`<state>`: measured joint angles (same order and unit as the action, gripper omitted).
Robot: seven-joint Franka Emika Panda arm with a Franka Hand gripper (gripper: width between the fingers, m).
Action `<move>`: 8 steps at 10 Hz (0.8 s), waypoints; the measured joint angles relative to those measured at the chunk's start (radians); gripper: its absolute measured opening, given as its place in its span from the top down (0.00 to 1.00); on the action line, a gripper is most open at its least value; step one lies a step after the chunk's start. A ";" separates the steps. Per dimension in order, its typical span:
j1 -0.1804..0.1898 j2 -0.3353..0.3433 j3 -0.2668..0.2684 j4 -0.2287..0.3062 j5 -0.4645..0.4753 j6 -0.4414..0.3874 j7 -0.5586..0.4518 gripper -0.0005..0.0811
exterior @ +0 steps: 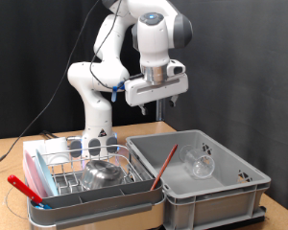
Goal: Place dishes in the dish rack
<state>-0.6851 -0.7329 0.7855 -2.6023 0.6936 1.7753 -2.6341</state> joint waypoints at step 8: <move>0.188 -0.023 0.178 -0.166 0.170 0.279 0.025 0.00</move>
<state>-0.4971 -0.7555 0.9639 -2.7679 0.8636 2.0545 -2.6093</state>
